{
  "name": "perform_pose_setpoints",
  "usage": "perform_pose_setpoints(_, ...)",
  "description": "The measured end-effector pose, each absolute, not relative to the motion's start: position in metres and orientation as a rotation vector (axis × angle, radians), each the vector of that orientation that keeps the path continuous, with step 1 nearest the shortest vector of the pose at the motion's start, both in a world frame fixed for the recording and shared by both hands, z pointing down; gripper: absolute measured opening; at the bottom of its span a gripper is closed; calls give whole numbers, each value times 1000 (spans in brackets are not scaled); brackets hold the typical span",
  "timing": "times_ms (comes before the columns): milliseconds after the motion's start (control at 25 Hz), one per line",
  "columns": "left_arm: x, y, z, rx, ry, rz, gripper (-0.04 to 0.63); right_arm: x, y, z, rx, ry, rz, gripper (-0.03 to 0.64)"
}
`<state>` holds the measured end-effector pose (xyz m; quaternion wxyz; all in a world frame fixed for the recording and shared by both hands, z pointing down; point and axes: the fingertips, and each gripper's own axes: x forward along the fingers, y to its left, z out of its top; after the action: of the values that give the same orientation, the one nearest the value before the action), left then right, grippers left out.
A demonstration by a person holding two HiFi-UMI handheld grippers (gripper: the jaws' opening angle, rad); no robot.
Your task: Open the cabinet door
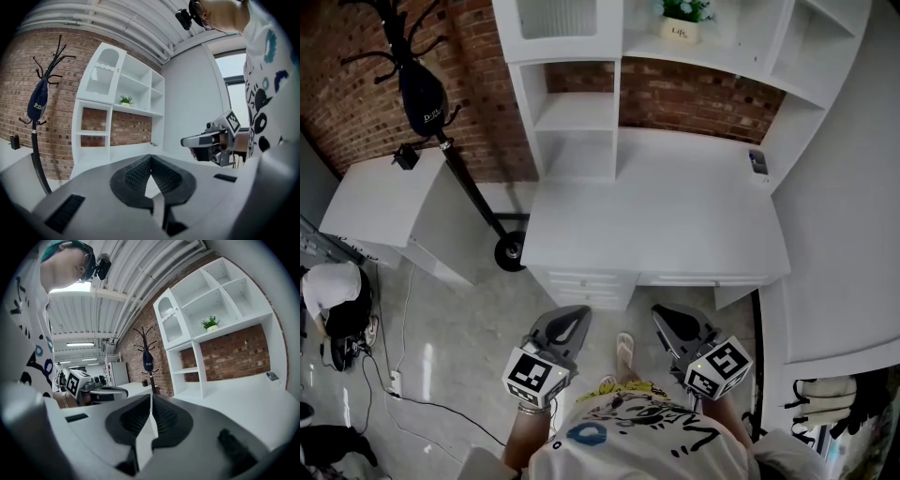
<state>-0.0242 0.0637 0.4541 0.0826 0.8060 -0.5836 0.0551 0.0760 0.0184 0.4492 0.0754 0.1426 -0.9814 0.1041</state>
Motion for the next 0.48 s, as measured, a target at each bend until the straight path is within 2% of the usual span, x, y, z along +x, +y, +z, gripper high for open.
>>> perform_pose_setpoints(480, -57, -28, 446, 2376, -1824, 172, 15, 44, -80, 441, 367, -2973, 305, 29)
